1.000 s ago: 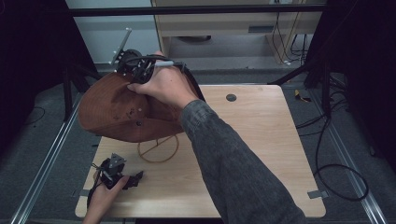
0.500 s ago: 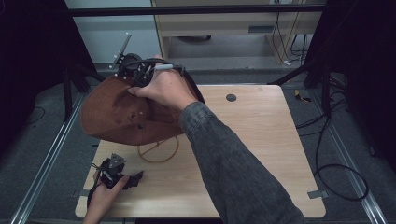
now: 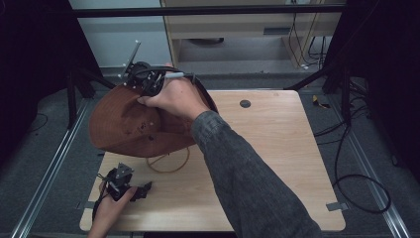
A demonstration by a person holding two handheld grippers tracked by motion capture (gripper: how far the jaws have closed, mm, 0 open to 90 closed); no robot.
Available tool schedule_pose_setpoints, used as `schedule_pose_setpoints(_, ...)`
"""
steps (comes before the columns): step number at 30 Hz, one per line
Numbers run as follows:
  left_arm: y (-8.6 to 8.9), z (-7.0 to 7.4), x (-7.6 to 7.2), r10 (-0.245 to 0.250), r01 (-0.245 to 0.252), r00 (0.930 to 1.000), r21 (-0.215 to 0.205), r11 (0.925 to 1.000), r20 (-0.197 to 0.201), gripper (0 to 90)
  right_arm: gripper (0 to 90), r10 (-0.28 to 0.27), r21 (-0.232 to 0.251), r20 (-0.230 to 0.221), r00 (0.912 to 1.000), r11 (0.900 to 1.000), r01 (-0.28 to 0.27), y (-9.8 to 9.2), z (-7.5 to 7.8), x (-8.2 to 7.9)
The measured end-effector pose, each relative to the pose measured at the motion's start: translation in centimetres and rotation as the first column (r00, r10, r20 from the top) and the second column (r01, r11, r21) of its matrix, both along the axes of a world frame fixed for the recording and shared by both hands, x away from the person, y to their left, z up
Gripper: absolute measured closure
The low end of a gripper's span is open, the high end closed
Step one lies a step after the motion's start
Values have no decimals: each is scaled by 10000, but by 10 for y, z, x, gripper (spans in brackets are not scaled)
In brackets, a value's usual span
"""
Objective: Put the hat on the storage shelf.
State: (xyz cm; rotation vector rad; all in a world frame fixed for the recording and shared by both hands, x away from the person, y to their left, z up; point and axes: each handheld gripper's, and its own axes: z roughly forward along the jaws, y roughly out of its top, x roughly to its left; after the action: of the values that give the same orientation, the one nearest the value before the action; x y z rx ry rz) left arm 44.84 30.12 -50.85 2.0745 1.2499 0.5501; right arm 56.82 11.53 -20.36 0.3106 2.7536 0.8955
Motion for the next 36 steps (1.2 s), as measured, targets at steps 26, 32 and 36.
schedule_pose_setpoints(26,0,0,0,-19,19,10000,32,10000,-20,0,786,79,-78,-196,9998,9999,-81,3,-6,-1)
schedule_pose_setpoints(32,0,0,0,3,-3,10000,23,10000,-26,0,702,1,-44,-174,9998,10000,-2,4,-5,-3)
schedule_pose_setpoints(36,0,0,0,-29,29,10000,1,10000,-37,0,650,21,10,-118,9999,10000,-21,3,-4,-3)
